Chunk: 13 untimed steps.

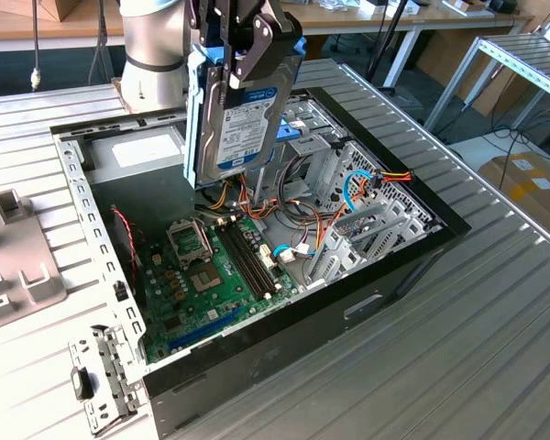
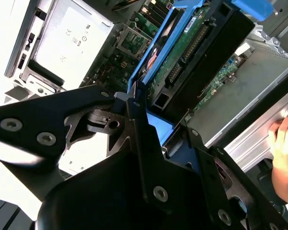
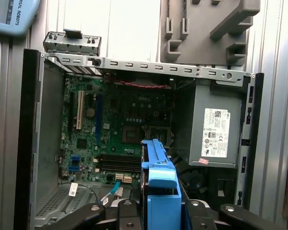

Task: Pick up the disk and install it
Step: 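Pick up the disk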

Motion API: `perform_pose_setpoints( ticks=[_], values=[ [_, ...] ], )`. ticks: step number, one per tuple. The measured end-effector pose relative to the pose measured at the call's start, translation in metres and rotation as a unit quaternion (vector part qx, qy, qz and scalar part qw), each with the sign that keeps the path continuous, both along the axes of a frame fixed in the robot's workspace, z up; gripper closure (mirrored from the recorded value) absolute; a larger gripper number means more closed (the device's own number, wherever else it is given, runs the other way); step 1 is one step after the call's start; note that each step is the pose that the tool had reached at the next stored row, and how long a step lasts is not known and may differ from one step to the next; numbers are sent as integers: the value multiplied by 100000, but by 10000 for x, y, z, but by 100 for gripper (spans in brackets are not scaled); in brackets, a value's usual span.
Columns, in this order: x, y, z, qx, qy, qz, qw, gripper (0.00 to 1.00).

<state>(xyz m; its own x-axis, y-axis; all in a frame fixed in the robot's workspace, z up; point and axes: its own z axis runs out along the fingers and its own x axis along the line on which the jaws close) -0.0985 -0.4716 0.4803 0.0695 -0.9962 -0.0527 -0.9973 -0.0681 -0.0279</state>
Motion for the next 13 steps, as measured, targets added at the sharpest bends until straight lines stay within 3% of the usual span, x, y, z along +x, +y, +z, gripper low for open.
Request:
perform_pose_setpoints(
  ticks=[5,13],
  values=[
    [0,-40,-1,5,-2,1,100000,63],
    [0,-48,0,0,-2,2,100000,63]
  ],
)
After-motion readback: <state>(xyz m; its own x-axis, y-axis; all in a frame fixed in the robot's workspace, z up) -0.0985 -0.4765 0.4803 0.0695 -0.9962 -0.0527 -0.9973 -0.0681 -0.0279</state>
